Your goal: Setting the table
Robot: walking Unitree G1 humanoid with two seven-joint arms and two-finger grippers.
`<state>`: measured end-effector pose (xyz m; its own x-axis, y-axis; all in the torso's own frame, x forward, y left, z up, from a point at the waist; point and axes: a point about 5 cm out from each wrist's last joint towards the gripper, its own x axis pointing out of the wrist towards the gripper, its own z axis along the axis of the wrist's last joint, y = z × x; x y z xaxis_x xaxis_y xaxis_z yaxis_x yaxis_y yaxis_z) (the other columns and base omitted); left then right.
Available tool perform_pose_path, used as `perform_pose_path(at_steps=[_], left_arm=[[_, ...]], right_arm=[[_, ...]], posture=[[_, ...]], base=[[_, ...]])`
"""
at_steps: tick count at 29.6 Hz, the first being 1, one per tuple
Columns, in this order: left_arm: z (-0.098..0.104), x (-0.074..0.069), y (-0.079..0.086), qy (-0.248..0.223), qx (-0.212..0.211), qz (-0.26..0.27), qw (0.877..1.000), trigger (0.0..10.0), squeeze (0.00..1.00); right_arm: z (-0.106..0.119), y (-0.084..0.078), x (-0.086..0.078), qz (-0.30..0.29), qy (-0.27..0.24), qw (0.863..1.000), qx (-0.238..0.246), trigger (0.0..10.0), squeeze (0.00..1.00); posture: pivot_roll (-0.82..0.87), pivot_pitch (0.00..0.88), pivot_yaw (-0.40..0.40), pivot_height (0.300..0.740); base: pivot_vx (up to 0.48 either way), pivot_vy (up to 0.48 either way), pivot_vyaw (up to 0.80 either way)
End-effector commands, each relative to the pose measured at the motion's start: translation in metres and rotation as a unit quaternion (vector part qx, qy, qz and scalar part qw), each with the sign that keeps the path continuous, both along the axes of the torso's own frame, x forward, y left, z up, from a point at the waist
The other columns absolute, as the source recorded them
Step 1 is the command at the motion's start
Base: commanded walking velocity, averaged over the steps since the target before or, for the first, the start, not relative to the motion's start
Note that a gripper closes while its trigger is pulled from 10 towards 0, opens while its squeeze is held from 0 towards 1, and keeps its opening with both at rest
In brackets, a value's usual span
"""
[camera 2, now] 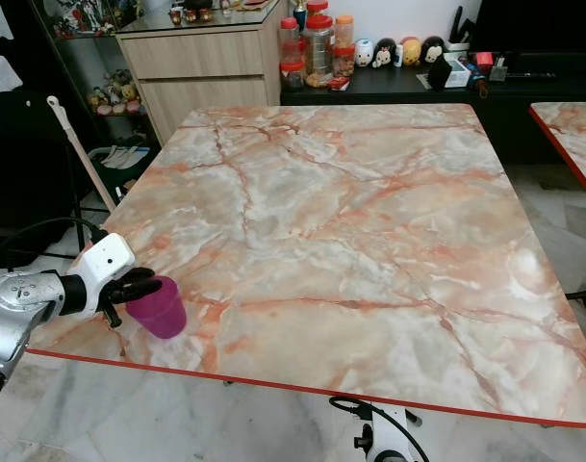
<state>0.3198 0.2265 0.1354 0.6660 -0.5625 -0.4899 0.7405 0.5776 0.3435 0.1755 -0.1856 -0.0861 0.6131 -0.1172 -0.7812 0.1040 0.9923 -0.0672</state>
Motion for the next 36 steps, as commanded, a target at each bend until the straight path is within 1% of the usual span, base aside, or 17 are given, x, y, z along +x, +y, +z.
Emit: perform_pose_path(at_steps=[1,10,15,16,18,20,21,22,24,25,26,28,30,32,34,35,36], left_arm=[[0.001,-0.002,0.008,0.009,0.018,0.003,1.0,0.0,0.0],[-0.001,-0.004,0.011,0.018,0.016,0.001,1.0,0.0,0.0],[0.003,-0.005,0.012,0.008,-0.012,0.009,1.0,0.0,0.0],[0.01,-0.004,0.012,-0.007,-0.058,0.025,0.998,0.0,0.0],[0.016,-0.003,0.012,-0.027,-0.086,0.035,0.995,0.0,0.0],[0.031,0.002,0.014,-0.081,-0.157,0.08,0.981,0.0,0.0],[0.031,0.002,0.014,-0.081,-0.157,0.08,0.981,0.0,0.0],[0.039,0.005,0.016,-0.116,-0.186,0.109,0.97,0.0,0.0],[0.041,0.006,0.017,-0.125,-0.193,0.119,0.966,0.0,0.0],[0.05,0.01,0.022,-0.167,-0.235,0.17,0.942,10.0,0.0],[0.056,0.011,0.025,-0.192,-0.262,0.204,0.923,10.0,0.0],[0.062,0.009,0.029,-0.235,-0.358,0.277,0.86,10.0,0.0],[0.061,0.007,0.029,-0.258,-0.368,0.307,0.839,10.0,0.0],[0.054,0.004,0.021,-0.275,-0.402,0.357,0.797,10.0,0.0],[0.051,0.003,0.014,-0.286,-0.399,0.365,0.791,10.0,0.0],[0.049,0.003,0.009,-0.292,-0.405,0.38,0.779,10.0,0.0],[0.049,0.003,0.009,-0.292,-0.405,0.38,0.779,10.0,0.0]], right_arm=[[-0.001,0.002,-0.001,-0.007,0.0,1.0,0.006,10.0,0.0],[-0.001,0.004,0.0,-0.005,0.001,1.0,0.006,10.0,0.0],[-0.001,0.005,0.0,-0.002,0.001,1.0,0.007,10.0,0.0],[-0.001,0.005,0.0,0.0,0.001,1.0,0.007,10.0,0.0],[-0.001,0.005,0.0,0.0,0.002,1.0,0.007,10.0,0.0],[-0.001,0.004,-0.001,0.001,0.003,1.0,0.006,10.0,0.0],[-0.001,0.004,-0.001,0.001,0.003,1.0,0.006,10.0,0.0],[-0.001,0.004,-0.002,0.001,0.004,1.0,0.006,10.0,0.0],[-0.001,0.004,-0.002,0.002,0.004,1.0,0.006,10.0,0.0],[-0.001,0.004,-0.002,0.002,0.004,1.0,0.006,10.0,0.0],[-0.001,0.004,-0.002,0.003,0.004,1.0,0.005,10.0,0.0],[-0.001,0.002,-0.002,0.002,0.004,1.0,0.004,10.0,0.0],[-0.002,0.002,-0.003,-0.001,0.005,1.0,0.004,10.0,0.0],[-0.001,-0.001,-0.003,-0.003,0.005,1.0,0.002,10.0,0.0],[-0.002,-0.002,-0.004,-0.004,0.006,1.0,0.0,10.0,0.0],[-0.002,-0.004,-0.006,-0.005,0.011,1.0,-0.005,10.0,0.0],[-0.002,-0.004,-0.006,-0.005,0.011,1.0,-0.005,10.0,0.0]], posture=[[0.06,0.0,0.089,0.74],[0.06,0.0,0.091,0.74],[0.06,0.0,0.09,0.74],[0.06,0.0,0.091,0.74],[0.06,0.0,0.09,0.74],[0.06,0.0,0.087,0.74],[0.06,0.0,0.087,0.74],[0.06,0.0,0.087,0.74],[0.06,0.0,0.087,0.74],[0.06,0.0,0.084,0.74],[0.06,0.0,0.084,0.74],[0.07,0.0,0.077,0.74],[0.07,0.0,0.077,0.74],[0.07,0.0,0.068,0.74],[0.06,0.0,0.061,0.74],[0.06,0.0,0.059,0.74],[0.06,0.0,0.059,0.74]], base=[[0.0,0.0,0.0],[0.0,0.0,0.0],[0.0,0.0,0.0],[0.0,0.0,0.0],[0.0,0.0,0.0],[0.0,0.0,0.0],[0.0,0.0,0.0],[0.0,0.0,0.0],[0.0,0.0,0.0],[0.0,0.0,0.0],[0.0,0.0,0.0],[0.0,0.0,0.0],[0.0,0.0,0.0],[0.0,0.0,0.0],[0.0,0.0,0.0],[0.0,0.0,0.0],[0.0,0.0,0.0]])
